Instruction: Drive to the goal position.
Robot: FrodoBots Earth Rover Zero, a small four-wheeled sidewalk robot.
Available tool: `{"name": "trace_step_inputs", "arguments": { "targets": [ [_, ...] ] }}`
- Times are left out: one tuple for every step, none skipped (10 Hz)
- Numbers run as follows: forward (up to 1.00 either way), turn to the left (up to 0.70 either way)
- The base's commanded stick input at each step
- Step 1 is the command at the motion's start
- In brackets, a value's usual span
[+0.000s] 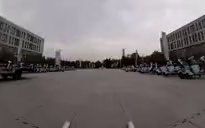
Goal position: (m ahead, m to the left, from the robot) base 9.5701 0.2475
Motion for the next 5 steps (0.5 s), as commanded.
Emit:
{"name": "trace_step_inputs", "arguments": {
  "targets": [
    [0.6, 0.0],
    [0.6, 0.0],
    [0.6, 0.0],
    [0.6, 0.0],
    [0.6, 0.0]
  ]
}}
